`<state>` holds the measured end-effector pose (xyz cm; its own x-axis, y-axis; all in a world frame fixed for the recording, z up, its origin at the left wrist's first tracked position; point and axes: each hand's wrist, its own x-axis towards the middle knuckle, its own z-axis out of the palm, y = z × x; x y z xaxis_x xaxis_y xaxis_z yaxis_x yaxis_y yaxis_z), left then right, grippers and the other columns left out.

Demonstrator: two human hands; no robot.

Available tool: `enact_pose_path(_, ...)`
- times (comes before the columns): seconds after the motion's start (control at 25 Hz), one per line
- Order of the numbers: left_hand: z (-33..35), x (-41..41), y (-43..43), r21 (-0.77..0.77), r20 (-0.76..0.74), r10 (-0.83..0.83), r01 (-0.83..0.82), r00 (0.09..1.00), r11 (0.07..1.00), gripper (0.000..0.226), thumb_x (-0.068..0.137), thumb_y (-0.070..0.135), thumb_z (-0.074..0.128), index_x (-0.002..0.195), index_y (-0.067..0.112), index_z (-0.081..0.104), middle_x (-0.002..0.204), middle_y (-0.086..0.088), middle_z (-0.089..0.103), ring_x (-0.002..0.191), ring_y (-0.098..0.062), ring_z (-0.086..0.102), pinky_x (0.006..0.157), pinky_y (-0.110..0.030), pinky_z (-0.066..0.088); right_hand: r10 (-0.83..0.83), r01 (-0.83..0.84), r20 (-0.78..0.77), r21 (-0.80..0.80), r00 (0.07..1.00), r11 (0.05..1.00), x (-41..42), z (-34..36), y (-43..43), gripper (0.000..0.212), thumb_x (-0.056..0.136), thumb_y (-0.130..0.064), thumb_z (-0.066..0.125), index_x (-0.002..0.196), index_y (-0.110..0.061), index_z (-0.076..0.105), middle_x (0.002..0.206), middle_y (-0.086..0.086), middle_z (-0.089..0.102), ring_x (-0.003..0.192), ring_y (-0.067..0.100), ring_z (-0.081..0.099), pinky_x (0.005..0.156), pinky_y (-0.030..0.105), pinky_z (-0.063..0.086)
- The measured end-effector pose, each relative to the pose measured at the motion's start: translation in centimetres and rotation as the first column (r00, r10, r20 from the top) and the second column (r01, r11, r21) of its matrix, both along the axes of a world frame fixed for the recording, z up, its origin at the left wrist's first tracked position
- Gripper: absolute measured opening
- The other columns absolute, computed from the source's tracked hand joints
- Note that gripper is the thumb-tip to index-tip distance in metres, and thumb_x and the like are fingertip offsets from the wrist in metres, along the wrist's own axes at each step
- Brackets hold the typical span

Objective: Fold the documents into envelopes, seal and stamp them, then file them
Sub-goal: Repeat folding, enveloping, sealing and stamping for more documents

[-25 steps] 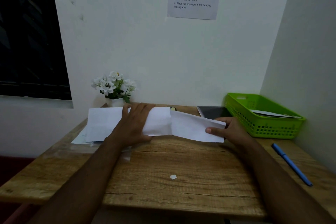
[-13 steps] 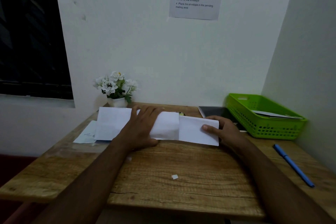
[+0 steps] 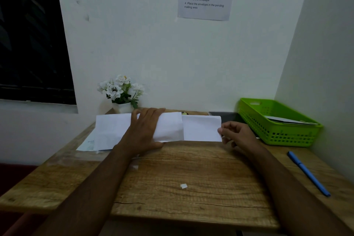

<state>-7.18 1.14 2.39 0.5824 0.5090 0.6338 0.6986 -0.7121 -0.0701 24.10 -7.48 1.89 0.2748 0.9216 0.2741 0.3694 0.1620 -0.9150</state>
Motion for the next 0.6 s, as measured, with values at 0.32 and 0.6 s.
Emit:
enact_pose_path(0.32,0.0,0.9,-0.7,-0.002,-0.005,-0.037,0.037,0.999,0.999,0.093,0.062,0.054,0.066,0.141,0.02,0.031,0.135,0.0,0.041,0.125,-0.018,0.037,0.105,-0.04,0.019,0.059,-0.058,-0.009,0.109,0.998,0.992,-1.1,0.2,-0.2,0.004,0.081,-0.02,0.075,0.083,-0.024,0.076,0.072,-0.001,0.072,0.056,0.01,0.061,0.046,0.02,0.043)
enact_pose_path(0.6,-0.1,1.9,-1.5,0.007,-0.008,-0.059,0.059,0.998,0.998,0.089,0.065,0.059,0.063,0.14,0.022,0.032,0.137,0.003,0.04,0.126,-0.015,0.035,0.105,-0.036,0.015,0.069,-0.079,0.09,0.118,0.994,0.99,-3.0,0.2,-0.3,0.009,0.078,-0.02,0.077,0.082,-0.029,0.076,0.073,-0.012,0.073,0.056,-0.004,0.057,0.048,0.009,0.041)
